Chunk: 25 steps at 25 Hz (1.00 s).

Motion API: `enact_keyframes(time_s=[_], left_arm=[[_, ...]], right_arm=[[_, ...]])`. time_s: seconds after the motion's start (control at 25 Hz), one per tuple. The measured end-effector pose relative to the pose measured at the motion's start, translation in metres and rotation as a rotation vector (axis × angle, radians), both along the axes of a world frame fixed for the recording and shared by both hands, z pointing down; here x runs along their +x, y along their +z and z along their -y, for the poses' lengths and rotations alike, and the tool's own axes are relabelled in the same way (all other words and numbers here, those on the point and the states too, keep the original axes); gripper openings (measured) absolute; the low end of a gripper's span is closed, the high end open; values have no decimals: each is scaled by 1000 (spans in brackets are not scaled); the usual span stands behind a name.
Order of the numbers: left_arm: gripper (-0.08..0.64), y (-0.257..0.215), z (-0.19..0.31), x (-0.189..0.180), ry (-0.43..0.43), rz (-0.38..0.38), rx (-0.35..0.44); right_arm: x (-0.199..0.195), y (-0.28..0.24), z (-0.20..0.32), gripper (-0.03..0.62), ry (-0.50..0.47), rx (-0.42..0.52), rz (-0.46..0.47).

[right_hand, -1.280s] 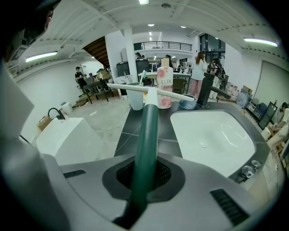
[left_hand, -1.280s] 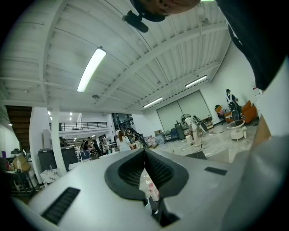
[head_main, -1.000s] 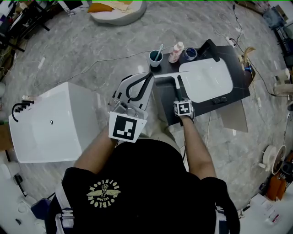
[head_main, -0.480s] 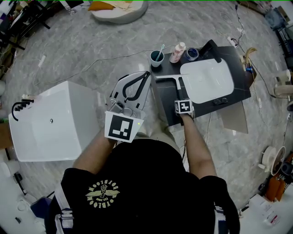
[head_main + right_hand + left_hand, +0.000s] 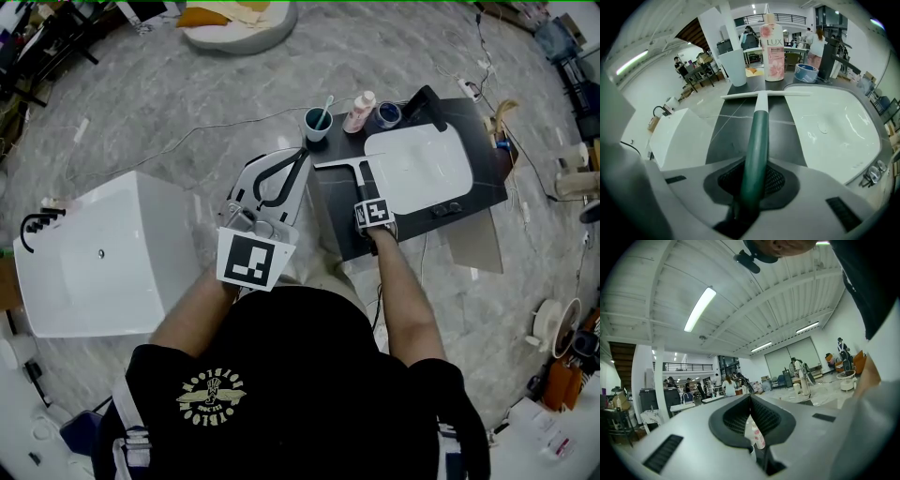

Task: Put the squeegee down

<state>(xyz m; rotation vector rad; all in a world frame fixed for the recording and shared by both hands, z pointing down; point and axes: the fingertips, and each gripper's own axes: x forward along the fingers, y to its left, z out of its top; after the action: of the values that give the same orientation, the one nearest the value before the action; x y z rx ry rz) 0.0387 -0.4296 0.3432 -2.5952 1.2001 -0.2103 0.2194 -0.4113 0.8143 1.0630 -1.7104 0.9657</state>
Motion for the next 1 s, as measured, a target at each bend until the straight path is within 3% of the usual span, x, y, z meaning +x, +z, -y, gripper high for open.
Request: enact_keyframes(time_s=[0.12,0.2,0.32,0.52,0.84,1.0], left_arm=[[23,-1,0,-4,-2,-9,5],[23,-3,-1,-6,-2,-14,8],[23,-7,-2,-8,1,-17,14],[23,-15,-4,-8,14,-24,27],[23,-22,-8,-7,25,-37,45],[23,-24,-9,-8,19,-42,48]], right_arm=[[-9,-2,-4,185,2,-35,59],[-7,-3,-8,214,-25,-28,31],[0,-12,-13,221,-43,25,-11],[-7,-54,-14,227,-14,161,51],[-11,-163,-11,220,54,494,139],[-3,-225,-11,131,119,676,164]])
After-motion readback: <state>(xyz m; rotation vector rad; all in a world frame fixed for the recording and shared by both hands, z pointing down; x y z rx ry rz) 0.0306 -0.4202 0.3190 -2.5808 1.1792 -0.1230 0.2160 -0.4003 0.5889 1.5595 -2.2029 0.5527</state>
